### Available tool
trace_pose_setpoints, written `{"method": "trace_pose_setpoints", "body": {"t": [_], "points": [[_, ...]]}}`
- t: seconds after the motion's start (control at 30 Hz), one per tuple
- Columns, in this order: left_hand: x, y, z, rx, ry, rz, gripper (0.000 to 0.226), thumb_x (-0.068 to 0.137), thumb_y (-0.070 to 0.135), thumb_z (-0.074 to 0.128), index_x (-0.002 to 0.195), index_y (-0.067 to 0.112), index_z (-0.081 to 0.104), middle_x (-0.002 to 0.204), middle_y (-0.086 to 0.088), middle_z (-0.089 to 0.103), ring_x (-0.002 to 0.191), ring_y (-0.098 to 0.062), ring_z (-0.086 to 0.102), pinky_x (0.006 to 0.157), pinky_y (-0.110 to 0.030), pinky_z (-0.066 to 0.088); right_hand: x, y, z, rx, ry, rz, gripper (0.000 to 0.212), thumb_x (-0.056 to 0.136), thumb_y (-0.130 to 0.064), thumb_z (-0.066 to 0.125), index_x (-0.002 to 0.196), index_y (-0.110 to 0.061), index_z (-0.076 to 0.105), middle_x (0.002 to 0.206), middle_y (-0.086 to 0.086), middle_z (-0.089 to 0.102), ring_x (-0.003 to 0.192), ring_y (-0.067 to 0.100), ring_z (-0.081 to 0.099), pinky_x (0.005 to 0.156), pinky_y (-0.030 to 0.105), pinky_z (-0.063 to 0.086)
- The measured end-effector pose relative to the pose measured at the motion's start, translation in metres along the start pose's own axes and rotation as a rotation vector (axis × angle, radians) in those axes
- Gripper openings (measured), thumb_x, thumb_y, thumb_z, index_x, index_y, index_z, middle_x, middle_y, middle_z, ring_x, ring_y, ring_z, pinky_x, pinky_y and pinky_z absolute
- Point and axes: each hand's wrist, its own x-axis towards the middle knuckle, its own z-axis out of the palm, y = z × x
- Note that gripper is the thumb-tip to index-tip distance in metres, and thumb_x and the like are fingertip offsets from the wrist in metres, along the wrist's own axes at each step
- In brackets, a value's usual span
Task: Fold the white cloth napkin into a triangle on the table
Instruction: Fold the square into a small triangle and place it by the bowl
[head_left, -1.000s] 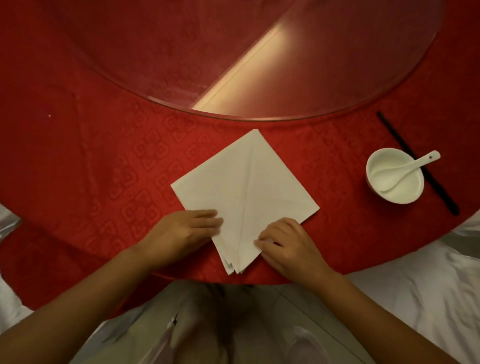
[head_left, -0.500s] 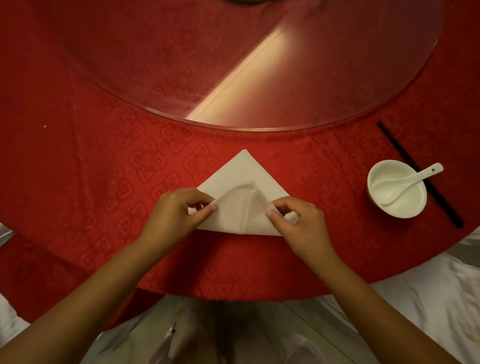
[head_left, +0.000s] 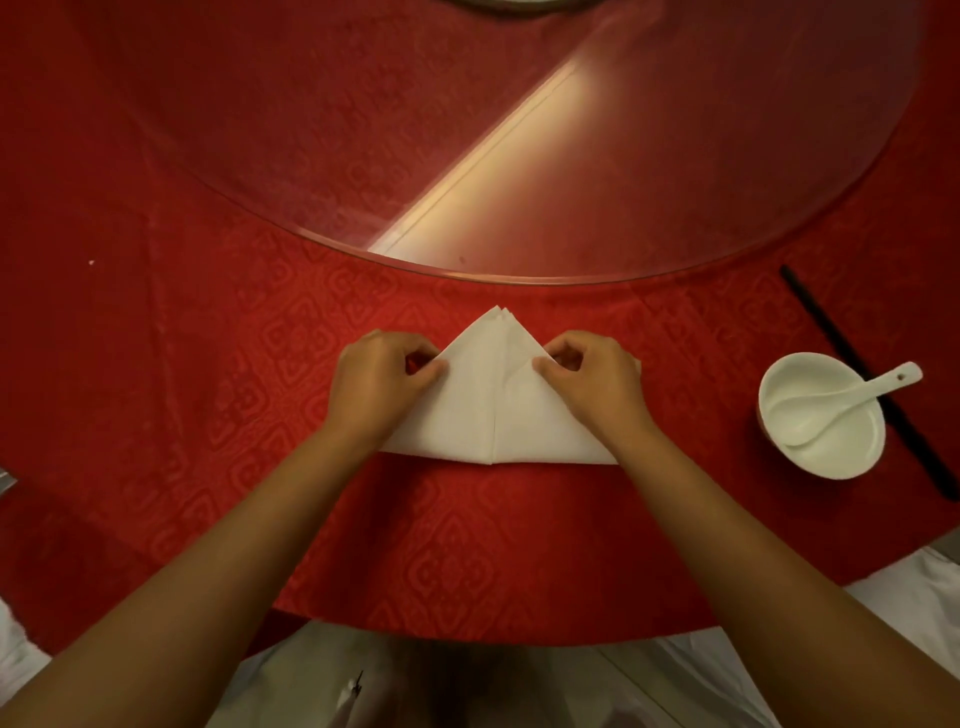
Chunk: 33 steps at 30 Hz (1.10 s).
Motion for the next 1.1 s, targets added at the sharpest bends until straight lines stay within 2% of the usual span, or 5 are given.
{"method": "trace_pose_setpoints", "body": {"t": [0.47, 0.57, 0.67, 0.8, 1.1], "points": [[-0.003, -0.011, 0.014, 0.09, 0.044, 0.063, 0.012, 0.082, 0.025, 0.062, 0.086, 0.015, 0.067, 0.082, -0.001, 0.065, 0.079, -0.022, 0.056, 0.076, -0.042, 0.043, 0.012, 0.009, 0.014, -0.066, 0.003, -0.033, 0.009, 0.08, -0.023, 0.064, 0.076, -0.018, 0.058, 0.082, -0.002, 0.064, 0.075, 0.017, 0.058, 0.063, 0.031, 0.047], [-0.01, -0.005, 0.013, 0.218, 0.134, 0.117, 0.034, 0.087, 0.026, 0.054, 0.117, 0.012, 0.059, 0.116, -0.009, 0.062, 0.109, -0.029, 0.054, 0.09, -0.042, 0.034, 0.003, 0.002, 0.013, -0.151, 0.1, -0.133, 0.018, 0.083, -0.025, 0.06, 0.099, -0.017, 0.061, 0.103, 0.002, 0.064, 0.097, 0.023, 0.058, 0.079, 0.036, 0.043], [-0.024, 0.011, 0.012, 0.284, 0.245, 0.202, 0.053, 0.093, 0.029, 0.037, 0.144, 0.017, 0.029, 0.152, -0.006, 0.028, 0.141, -0.021, 0.021, 0.109, -0.045, 0.013, -0.017, -0.001, 0.017, -0.385, 0.326, -0.363, 0.045, 0.088, -0.025, 0.045, 0.132, -0.018, 0.045, 0.141, 0.005, 0.048, 0.131, 0.024, 0.039, 0.104, 0.045, 0.027], [-0.039, 0.021, 0.032, 0.41, 0.028, 0.315, 0.054, 0.096, 0.036, 0.022, 0.148, 0.024, 0.011, 0.156, -0.001, 0.006, 0.145, -0.018, 0.001, 0.112, -0.055, -0.003, -0.043, 0.008, 0.04, -0.663, 0.198, -0.421, 0.06, 0.091, -0.026, 0.033, 0.147, -0.021, 0.014, 0.155, 0.002, 0.008, 0.144, 0.024, 0.007, 0.112, 0.058, 0.012], [-0.033, 0.002, 0.055, 0.476, -0.193, 0.258, 0.056, 0.094, 0.044, 0.02, 0.147, 0.03, 0.01, 0.156, 0.005, 0.009, 0.145, -0.016, 0.003, 0.113, -0.053, 0.004, -0.037, 0.021, 0.06, -0.672, -0.034, -0.261, 0.059, 0.092, -0.035, 0.021, 0.147, -0.019, 0.007, 0.157, 0.001, 0.008, 0.145, 0.019, 0.005, 0.114, 0.056, 0.014]]}}
